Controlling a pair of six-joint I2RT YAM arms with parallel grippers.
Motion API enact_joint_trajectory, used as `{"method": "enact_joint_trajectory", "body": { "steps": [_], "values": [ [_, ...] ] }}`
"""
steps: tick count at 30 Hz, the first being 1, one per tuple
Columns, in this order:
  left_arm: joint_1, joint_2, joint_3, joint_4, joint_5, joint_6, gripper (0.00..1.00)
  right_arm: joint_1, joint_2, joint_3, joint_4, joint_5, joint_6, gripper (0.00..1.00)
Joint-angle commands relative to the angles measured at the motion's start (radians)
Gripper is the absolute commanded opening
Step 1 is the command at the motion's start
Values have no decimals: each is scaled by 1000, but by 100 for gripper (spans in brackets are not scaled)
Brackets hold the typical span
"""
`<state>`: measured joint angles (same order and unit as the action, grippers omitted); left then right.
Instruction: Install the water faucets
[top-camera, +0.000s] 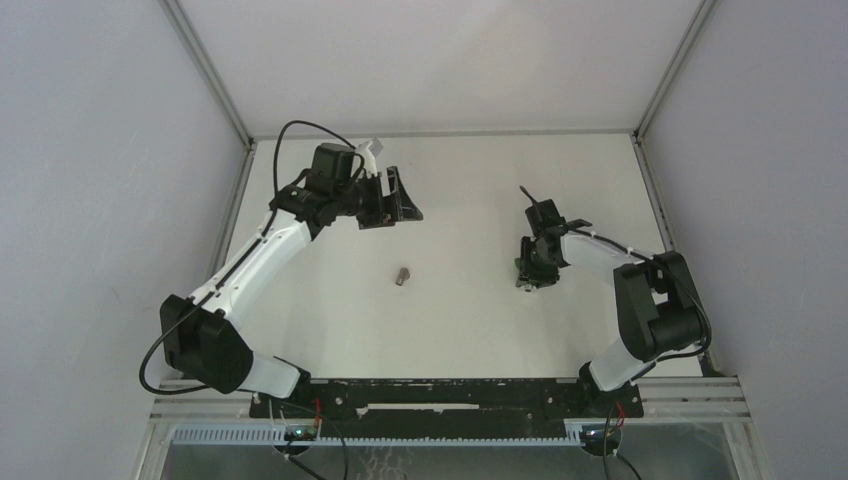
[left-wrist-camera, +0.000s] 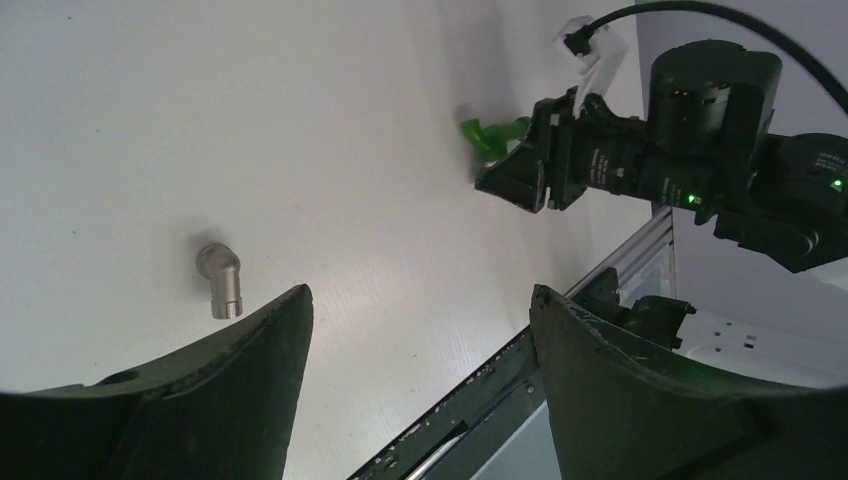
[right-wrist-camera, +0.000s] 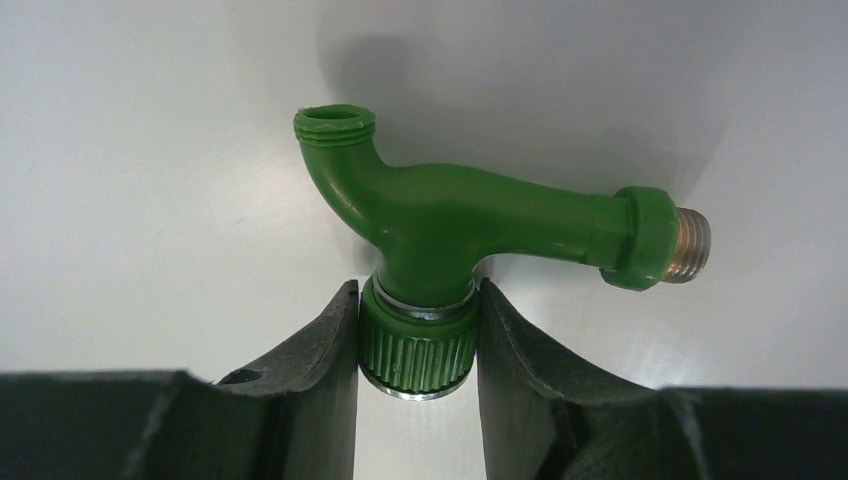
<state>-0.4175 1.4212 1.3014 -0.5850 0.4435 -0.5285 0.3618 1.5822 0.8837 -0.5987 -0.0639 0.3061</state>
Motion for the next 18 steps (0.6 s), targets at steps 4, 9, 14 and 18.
{"method": "enact_joint_trajectory", "body": {
  "steps": [4, 9, 14, 18],
  "values": [
    [42, -50, 1, 3, 16, 36, 84, 309, 16, 90, -43, 48, -120, 47],
    [69, -71, -23, -3, 13, 37, 84, 314, 35, 72, -25, 105, -55, 50],
    [77, -83, -41, -4, 10, 36, 84, 333, 29, 72, 15, 82, -32, 48],
    [85, -97, -57, 3, 24, 37, 84, 338, 32, 67, 39, 75, -36, 3]
  ]
}}
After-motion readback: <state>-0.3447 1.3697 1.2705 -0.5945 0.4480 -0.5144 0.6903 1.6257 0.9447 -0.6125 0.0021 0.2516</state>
